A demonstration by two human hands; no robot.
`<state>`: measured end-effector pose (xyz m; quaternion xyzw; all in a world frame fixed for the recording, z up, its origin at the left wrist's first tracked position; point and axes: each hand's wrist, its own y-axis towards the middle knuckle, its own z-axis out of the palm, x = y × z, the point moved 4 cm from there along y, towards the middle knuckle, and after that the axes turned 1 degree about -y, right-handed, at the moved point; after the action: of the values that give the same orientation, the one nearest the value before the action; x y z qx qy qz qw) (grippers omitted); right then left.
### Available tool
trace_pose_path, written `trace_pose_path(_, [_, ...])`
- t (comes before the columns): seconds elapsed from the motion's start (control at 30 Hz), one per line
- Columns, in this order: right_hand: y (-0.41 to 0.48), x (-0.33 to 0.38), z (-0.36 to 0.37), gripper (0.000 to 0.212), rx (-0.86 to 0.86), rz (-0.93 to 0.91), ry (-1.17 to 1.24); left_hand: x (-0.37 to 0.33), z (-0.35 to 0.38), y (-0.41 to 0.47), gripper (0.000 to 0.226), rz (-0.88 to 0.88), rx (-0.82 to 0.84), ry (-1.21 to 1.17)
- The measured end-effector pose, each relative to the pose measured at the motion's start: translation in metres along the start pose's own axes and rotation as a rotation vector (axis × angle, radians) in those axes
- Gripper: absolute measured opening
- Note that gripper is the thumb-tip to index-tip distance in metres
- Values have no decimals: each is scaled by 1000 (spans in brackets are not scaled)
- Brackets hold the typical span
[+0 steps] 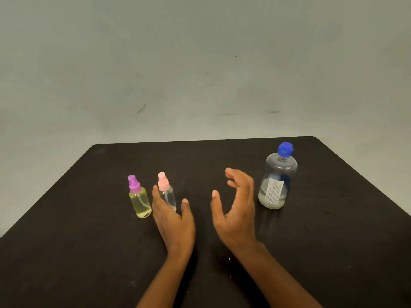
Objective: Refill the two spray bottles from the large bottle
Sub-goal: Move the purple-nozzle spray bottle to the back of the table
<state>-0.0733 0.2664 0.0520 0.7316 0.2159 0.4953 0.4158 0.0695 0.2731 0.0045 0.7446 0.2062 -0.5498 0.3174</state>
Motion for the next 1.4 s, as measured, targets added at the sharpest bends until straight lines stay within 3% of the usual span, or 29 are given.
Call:
trace_pose_path(0.13, [-8, -11, 15, 61, 323, 235, -32, 0, 2, -2, 48, 3, 58, -45])
trace_pose_path(0.23, [-18, -23, 22, 77, 603, 379, -48, -6, 9, -11, 43, 25, 167, -90])
trace_pose_path(0.3, [-21, -24, 24, 75, 664, 390, -34, -9, 14, -15, 41, 36, 243, -116])
trace_pose_path(0.63, [-7, -41, 5, 28, 464, 501, -159, -14, 29, -24, 52, 50, 599, -201])
trace_pose_path(0.73, [2, -52, -6, 31, 391, 539, -229, -13, 32, -25, 57, 83, 641, -187])
trace_pose_path(0.87, [0, -58, -4, 47, 412, 650, -38, -14, 33, -27, 56, 106, 678, -180])
trace_pose_path(1.0, [-4, -56, 2, 30, 463, 599, -90, -16, 33, -28, 51, 134, 690, -178])
trace_pose_path(1.13, [-1, -58, -4, 39, 383, 606, -227, -19, 26, -26, 44, 257, 498, -124])
trace_pose_path(1.3, [-2, -53, -7, 58, 227, 515, -354, -35, -16, -8, 40, 546, -142, -24])
trace_pose_path(1.4, [0, -31, -7, 61, 32, 309, -371, -32, -38, 3, 65, 371, -390, -26])
